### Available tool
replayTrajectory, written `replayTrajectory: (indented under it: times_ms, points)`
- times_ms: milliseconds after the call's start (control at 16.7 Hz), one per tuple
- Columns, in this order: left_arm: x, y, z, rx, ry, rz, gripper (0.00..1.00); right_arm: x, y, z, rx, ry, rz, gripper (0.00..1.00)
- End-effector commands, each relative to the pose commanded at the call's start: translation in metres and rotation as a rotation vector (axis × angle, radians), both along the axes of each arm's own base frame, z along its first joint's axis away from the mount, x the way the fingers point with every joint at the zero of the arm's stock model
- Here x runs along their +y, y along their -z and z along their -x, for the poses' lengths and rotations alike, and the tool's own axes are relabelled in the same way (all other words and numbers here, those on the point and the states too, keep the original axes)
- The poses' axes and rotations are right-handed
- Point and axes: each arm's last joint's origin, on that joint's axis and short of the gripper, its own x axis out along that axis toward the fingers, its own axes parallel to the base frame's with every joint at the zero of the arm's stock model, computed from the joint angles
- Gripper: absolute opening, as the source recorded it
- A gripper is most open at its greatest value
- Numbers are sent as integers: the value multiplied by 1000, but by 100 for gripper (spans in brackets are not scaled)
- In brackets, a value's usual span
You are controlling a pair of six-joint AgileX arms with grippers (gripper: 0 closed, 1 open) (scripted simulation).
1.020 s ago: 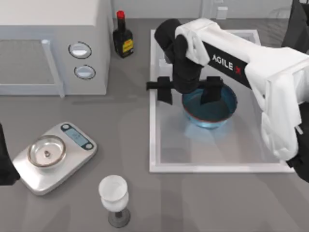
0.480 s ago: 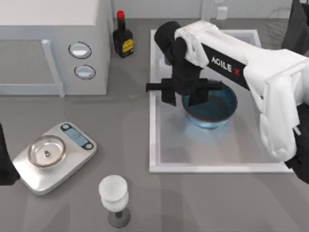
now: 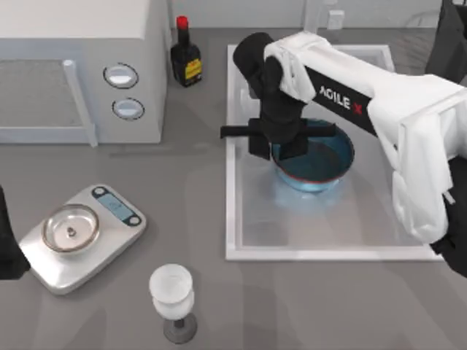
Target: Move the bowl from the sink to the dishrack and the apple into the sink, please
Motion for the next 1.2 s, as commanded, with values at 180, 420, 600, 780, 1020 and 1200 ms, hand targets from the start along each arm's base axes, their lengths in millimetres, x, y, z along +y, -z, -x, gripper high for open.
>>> replayTrajectory:
  times_ms: [180,420,600,780,1020,1200]
  points:
    - [0,0,0,0,0,0,100,0,0,0,0,0,0,0]
    - [0,0,0,0,0,0,100,6,-15,7,-2,0,0,0]
    - [0,0,0,0,0,0,100,25,-60,33,-1,-1,0,0]
    - [0,0,0,0,0,0,100,42,-125,79,-4,4,-3,0]
    - [0,0,0,0,0,0,100,46,-216,165,-10,9,-9,0]
    - [0,0,0,0,0,0,100,31,-267,231,-14,8,-14,0]
